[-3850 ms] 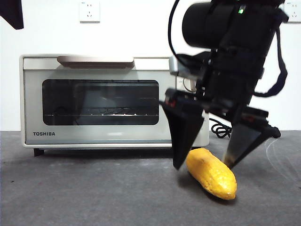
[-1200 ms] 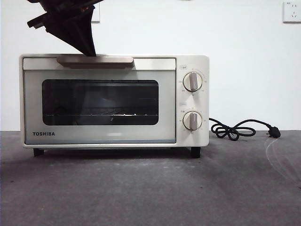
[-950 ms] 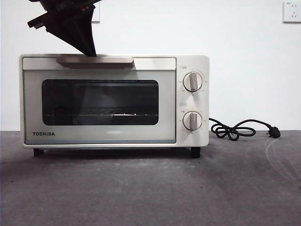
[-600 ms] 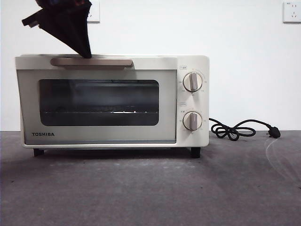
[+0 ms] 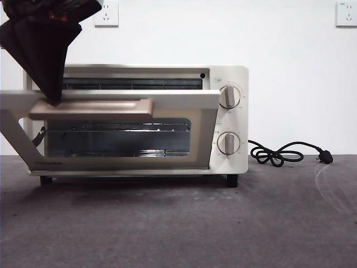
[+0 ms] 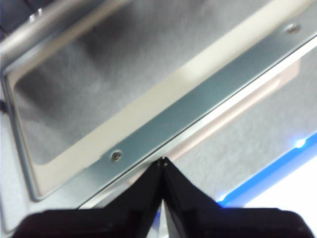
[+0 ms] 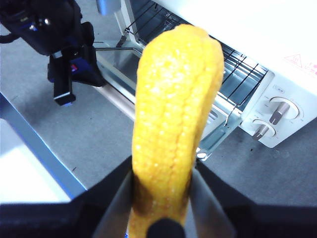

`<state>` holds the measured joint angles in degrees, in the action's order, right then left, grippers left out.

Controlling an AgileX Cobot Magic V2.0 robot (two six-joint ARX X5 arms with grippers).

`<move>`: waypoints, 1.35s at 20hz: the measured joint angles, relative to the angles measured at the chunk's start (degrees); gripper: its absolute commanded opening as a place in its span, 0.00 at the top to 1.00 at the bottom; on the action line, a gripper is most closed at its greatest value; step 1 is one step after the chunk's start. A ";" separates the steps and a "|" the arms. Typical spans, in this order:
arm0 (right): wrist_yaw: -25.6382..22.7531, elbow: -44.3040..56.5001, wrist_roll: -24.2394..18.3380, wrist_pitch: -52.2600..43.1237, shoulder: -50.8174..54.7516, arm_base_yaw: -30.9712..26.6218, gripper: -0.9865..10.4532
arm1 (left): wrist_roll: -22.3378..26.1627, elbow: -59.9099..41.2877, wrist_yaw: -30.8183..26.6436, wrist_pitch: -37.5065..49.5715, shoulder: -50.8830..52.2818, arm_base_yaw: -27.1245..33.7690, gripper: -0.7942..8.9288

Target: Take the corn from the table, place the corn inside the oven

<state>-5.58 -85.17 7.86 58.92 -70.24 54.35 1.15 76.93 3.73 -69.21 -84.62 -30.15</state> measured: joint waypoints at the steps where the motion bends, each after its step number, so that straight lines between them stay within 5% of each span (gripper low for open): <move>1: 0.00 0.00 -0.20 -0.02 0.00 0.00 0.92 | 0.17 0.00 -0.13 -0.22 0.37 -0.70 0.92; 8: 0.04 0.00 -1.68 -1.01 -0.02 0.00 0.92 | -0.76 -0.02 -0.15 0.00 11.17 -7.17 0.92; 13: 5.31 -0.11 -5.81 -7.23 -3.32 0.00 0.92 | -3.17 -0.02 -1.95 4.61 22.64 -8.07 0.92; 19: 8.63 -0.11 -12.66 -17.53 -13.49 0.22 0.92 | -4.85 -0.02 -16.46 7.52 35.76 -8.07 0.92; 27: 5.11 -0.11 -20.59 -27.34 -23.41 2.36 0.92 | -6.40 -0.02 -24.04 3.32 45.24 -8.09 0.92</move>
<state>-0.47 -85.27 -12.73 31.57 -93.65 56.71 -5.26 76.90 -20.32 -65.89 -39.38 -38.24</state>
